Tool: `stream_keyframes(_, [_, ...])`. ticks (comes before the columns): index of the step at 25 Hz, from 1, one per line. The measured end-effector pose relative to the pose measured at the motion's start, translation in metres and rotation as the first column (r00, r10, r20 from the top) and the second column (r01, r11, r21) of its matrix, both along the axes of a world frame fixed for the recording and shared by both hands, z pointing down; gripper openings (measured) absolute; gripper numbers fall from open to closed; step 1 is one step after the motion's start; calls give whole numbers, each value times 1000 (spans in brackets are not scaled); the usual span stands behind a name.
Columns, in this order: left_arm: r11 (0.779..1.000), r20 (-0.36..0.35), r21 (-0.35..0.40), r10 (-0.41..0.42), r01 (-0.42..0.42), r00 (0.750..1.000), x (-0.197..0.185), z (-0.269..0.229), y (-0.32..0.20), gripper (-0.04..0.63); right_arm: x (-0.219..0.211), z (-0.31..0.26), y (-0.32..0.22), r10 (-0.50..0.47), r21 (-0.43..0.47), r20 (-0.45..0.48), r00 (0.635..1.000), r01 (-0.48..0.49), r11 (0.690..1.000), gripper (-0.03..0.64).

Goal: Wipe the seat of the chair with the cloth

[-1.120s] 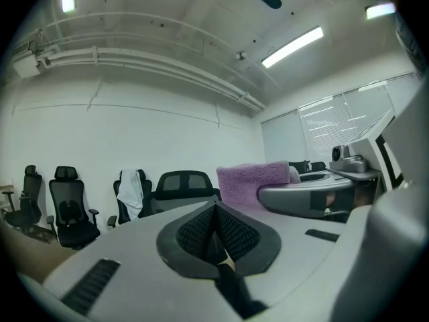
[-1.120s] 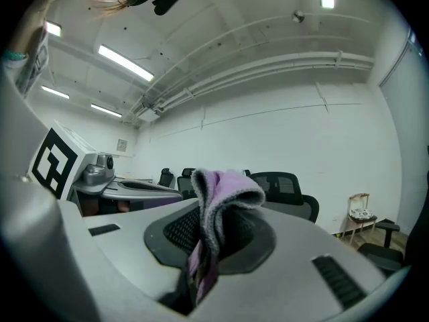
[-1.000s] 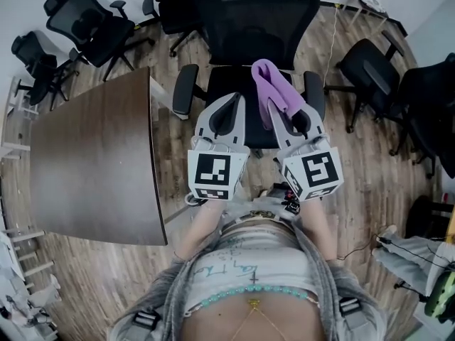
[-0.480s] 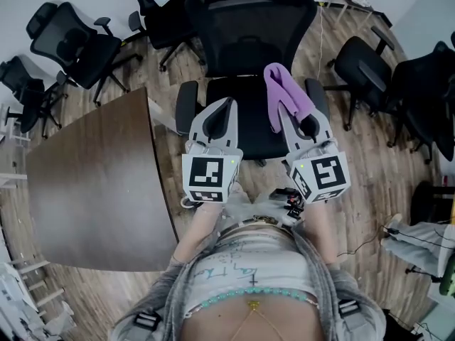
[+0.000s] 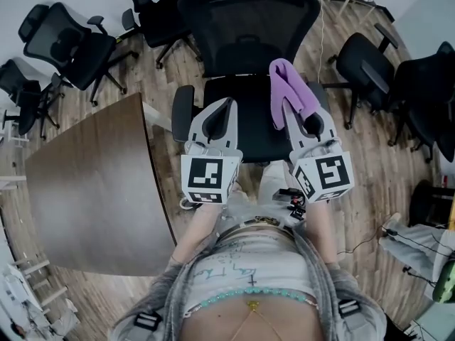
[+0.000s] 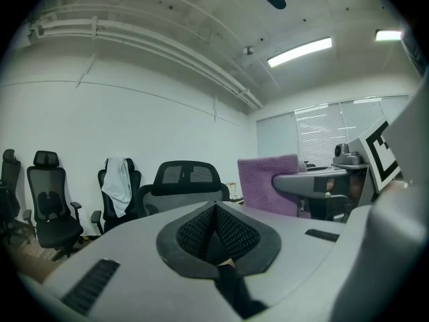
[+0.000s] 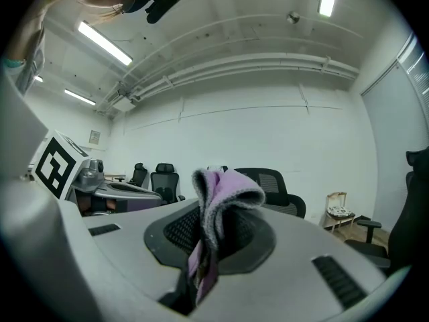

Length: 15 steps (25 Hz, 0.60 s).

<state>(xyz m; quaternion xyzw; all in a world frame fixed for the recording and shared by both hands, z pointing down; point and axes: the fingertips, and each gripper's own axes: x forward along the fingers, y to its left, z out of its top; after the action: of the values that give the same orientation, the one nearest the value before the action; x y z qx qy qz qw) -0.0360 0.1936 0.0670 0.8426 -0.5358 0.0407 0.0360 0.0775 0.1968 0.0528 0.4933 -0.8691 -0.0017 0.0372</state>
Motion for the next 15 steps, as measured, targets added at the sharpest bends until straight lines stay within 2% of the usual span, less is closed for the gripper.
stream_keyframes(6, [1000, 18, 4, -20, 20, 1000, 27, -2, -44, 0, 10, -1, -46, -76, 4, -17, 997, 76, 997, 48])
stream_keyframes(15, [1000, 60, -14, -23, 24, 998, 84, -3, -95, 0, 53, 2, -102, -119, -22, 22, 993, 119, 993, 48])
